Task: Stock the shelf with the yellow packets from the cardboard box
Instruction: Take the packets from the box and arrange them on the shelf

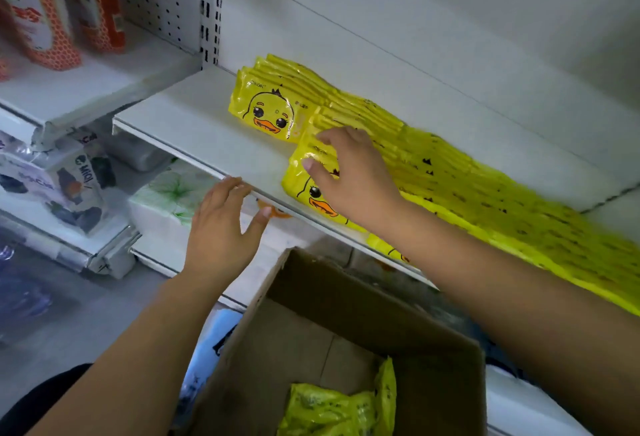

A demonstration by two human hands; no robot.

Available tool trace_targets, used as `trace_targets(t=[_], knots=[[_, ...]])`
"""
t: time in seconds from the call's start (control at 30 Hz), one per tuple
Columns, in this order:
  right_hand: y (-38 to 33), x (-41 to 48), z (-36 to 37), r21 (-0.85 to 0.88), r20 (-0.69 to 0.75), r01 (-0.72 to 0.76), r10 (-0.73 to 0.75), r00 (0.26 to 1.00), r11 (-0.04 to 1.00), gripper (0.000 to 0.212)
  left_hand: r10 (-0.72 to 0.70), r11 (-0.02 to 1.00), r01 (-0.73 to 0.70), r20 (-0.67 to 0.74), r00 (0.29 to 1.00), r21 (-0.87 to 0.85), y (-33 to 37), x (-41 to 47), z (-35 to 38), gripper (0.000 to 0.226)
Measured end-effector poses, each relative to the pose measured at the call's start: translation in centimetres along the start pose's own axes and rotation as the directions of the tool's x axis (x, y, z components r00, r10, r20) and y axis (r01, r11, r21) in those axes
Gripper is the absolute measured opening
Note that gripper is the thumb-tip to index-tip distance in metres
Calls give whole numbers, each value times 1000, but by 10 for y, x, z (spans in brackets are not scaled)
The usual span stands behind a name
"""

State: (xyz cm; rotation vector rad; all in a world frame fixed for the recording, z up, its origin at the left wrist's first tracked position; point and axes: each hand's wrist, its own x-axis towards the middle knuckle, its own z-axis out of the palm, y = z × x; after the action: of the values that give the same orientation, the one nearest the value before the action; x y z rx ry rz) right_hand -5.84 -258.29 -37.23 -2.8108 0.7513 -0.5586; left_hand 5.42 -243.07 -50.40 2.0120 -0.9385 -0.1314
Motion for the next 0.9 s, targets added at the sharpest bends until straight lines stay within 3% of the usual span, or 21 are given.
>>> trace_targets(t=[0.23,0.3,0.37,0.47,0.57,0.67,0.9], knots=[[19,-154,6,146,6,-26,26,1000,989,30,-199,980,198,287,937,34,24,-78,11,72],[35,-197,25,177,65,-58,47,997,983,29,-267,964,244,371,890,110,28,-101,12,74],[52,-240,50,184,222,-176,133,966,967,30,-341,939,290,418,842,183,31,-125,11,69],[76,-294,90,193,489,-429,293,822,882,23,-371,920,278,386,844,276,36,-152,10,61],[93,-325,127,125,631,-589,394,668,798,25,-365,900,241,328,871,364,38,-158,13,57],[105,-334,162,-26,729,-602,427,535,798,39,-362,881,214,311,879,422,38,-152,19,56],[139,-356,213,-208,803,-545,460,380,812,78,-358,865,196,294,886,463,29,-145,27,49]])
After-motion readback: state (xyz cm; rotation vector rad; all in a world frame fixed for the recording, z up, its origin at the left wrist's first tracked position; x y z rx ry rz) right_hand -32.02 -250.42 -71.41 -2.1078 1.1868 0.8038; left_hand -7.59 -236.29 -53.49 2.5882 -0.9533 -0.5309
